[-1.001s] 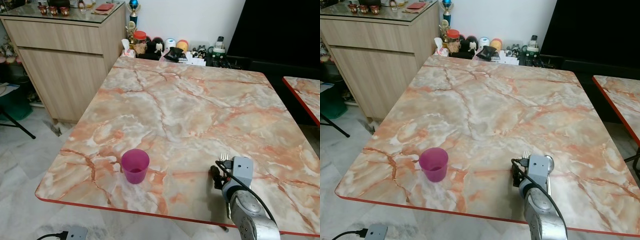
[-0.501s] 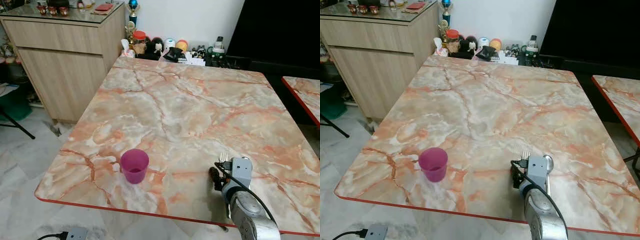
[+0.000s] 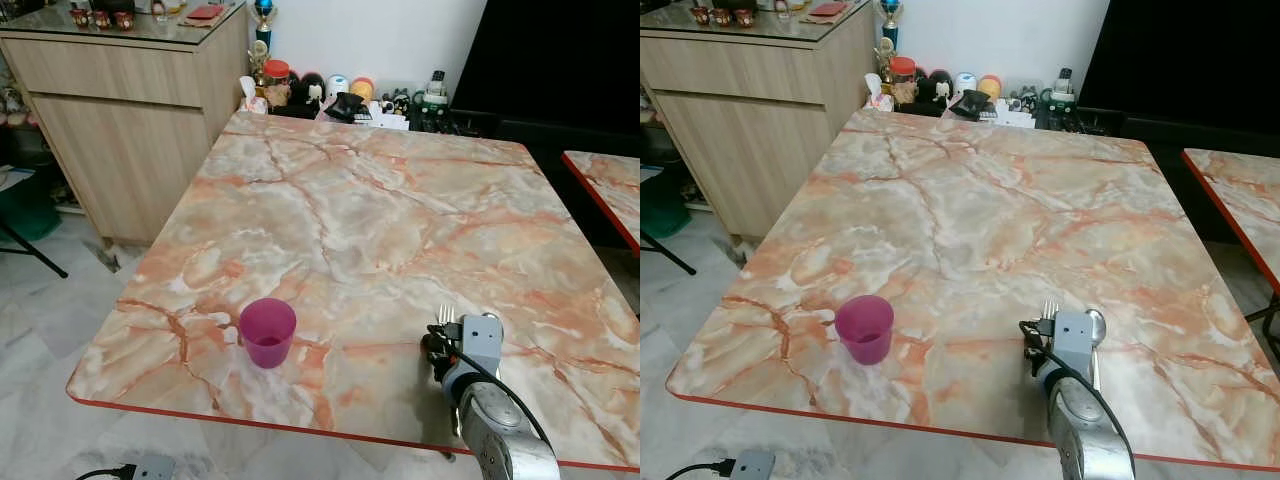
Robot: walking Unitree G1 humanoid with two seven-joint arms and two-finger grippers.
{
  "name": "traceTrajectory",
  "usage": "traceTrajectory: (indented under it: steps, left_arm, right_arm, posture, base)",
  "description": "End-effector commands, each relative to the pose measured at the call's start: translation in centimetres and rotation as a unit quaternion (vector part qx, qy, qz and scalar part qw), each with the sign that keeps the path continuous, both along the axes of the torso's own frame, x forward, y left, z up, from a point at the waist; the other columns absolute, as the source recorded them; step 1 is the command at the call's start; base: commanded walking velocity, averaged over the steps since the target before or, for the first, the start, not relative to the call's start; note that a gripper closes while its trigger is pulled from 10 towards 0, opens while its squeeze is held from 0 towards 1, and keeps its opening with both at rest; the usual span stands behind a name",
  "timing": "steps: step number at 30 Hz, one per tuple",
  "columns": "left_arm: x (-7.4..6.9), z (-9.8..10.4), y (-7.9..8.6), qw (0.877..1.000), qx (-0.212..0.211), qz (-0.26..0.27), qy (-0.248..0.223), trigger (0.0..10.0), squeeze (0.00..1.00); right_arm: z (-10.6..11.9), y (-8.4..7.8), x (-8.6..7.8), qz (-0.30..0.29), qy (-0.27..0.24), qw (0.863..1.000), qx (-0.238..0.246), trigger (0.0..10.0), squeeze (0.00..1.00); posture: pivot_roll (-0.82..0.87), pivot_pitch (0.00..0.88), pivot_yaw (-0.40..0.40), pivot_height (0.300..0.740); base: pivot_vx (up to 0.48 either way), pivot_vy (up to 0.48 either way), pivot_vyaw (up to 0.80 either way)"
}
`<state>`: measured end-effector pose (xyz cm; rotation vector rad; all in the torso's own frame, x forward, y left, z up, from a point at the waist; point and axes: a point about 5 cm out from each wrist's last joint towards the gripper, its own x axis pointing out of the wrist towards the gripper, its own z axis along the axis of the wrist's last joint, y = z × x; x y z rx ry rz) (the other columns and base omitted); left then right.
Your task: Setting the table
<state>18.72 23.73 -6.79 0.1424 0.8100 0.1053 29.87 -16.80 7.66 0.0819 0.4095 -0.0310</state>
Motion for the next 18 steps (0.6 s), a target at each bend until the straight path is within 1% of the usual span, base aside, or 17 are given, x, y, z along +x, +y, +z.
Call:
traceTrajectory:
  steps: [1, 7, 17, 18]
  left_arm:
    - [-0.84, -0.48, -0.04, 1.000, -0.004, -0.002, 0.018, 10.0, 0.00]
    - [-0.82, -0.47, -0.05, 1.000, -0.005, -0.002, 0.018, 10.0, 0.00]
    - [-0.79, -0.46, -0.07, 1.000, -0.004, -0.002, 0.018, 10.0, 0.00]
    - [-0.77, -0.45, -0.07, 1.000, -0.004, -0.002, 0.017, 10.0, 0.00]
  right_arm:
    - [-0.92, 0.47, -0.22, 0.014, 0.024, 1.000, 0.003, 0.7, 0.00]
    - [-0.91, 0.48, -0.18, 0.017, 0.023, 1.000, -0.001, 0.5, 0.00]
    - [-0.90, 0.45, -0.12, 0.019, 0.023, 1.000, -0.008, 0.4, 0.00]
    - [-0.89, 0.45, -0.12, 0.018, 0.022, 1.000, -0.008, 0.2, 0.00]
  posture:
    - [0.06, 0.123, -0.073, 0.740]
    - [0.06, 0.122, -0.074, 0.740]
    - [0.06, 0.121, -0.074, 0.740]
    - [0.06, 0.121, -0.074, 0.740]
  base:
    - [0.000, 0.000, 0.00]
    - [0.000, 0.000, 0.00]
    - [0.000, 0.000, 0.00]
    - [0.000, 0.000, 0.00]
